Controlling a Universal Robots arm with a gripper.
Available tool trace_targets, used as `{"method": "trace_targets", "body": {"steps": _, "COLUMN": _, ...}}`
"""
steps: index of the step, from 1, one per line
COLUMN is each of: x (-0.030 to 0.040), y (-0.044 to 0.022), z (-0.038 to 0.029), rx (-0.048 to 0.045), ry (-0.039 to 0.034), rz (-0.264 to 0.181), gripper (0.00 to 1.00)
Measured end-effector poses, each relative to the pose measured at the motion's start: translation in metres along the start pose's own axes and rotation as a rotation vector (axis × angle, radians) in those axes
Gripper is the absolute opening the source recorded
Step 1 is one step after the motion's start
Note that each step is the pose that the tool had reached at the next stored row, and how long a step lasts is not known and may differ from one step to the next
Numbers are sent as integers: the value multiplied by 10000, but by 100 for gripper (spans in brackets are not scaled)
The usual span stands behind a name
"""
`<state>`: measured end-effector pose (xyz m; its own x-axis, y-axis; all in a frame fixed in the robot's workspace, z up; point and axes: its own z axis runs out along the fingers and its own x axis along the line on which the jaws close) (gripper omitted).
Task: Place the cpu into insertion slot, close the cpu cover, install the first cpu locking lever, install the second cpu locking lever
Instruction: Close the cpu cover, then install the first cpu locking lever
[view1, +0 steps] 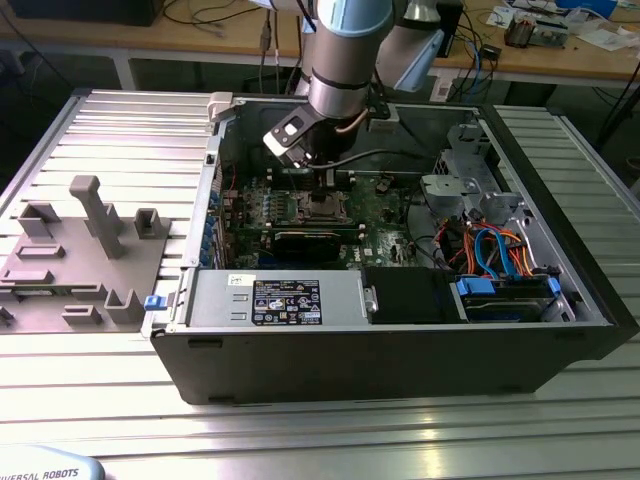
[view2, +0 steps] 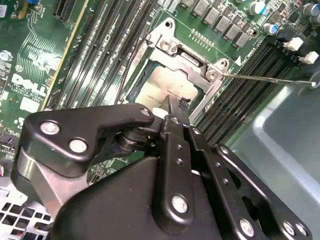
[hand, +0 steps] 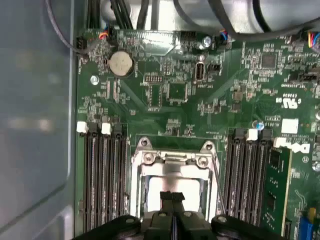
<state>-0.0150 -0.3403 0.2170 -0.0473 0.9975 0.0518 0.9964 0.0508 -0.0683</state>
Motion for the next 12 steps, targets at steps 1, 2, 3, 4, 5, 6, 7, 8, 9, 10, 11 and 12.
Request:
{"method": "trace_targets", "body": {"steps": 1, "x": 3, "y": 13, "z": -73, "rx": 2, "ry": 0, "rz": 0, "gripper": 11}}
{"method": "trace_targets", "body": {"steps": 2, "x": 13, "y": 8, "z": -270, "rx": 3, "ry": 0, "rz": 0, "gripper": 11}}
{"method": "trace_targets", "body": {"steps": 3, "x": 13, "y": 7, "z": -289, "rx": 3, "ry": 0, "rz": 0, "gripper": 11}}
{"method": "trace_targets", "body": {"steps": 4, "x": 14, "y": 6, "z": -306, "rx": 2, "ry": 0, "rz": 1, "gripper": 11}}
{"method": "trace_targets", "body": {"steps": 5, "x": 15, "y": 4, "z": -325, "rx": 3, "ry": 1, "rz": 1, "gripper": 11}}
{"method": "trace_targets", "body": {"steps": 6, "x": 15, "y": 4, "z": -334, "rx": 3, "ry": -1, "rz": 0, "gripper": 11}}
{"method": "trace_targets", "body": {"steps": 7, "x": 16, "y": 4, "z": -334, "rx": 2, "ry": 2, "rz": 0, "gripper": 11}}
{"method": "trace_targets", "body": {"steps": 8, "x": 16, "y": 4, "z": -334, "rx": 1, "ry": 4, "rz": 0, "gripper": 11}}
{"method": "trace_targets", "body": {"steps": 9, "x": 16, "y": 4, "z": -335, "rx": 2, "ry": 2, "rz": 0, "gripper": 11}}
{"method": "trace_targets", "body": {"steps": 10, "x": 16, "y": 4, "z": -336, "rx": 3, "ry": 1, "rz": 1, "gripper": 11}}
{"method": "trace_targets", "body": {"steps": 11, "x": 16, "y": 4, "z": -337, "rx": 2, "ry": 1, "rz": 0, "gripper": 11}}
{"method": "trace_targets", "body": {"steps": 12, "x": 16, "y": 4, "z": -338, "rx": 3, "ry": 1, "rz": 0, "gripper": 11}}
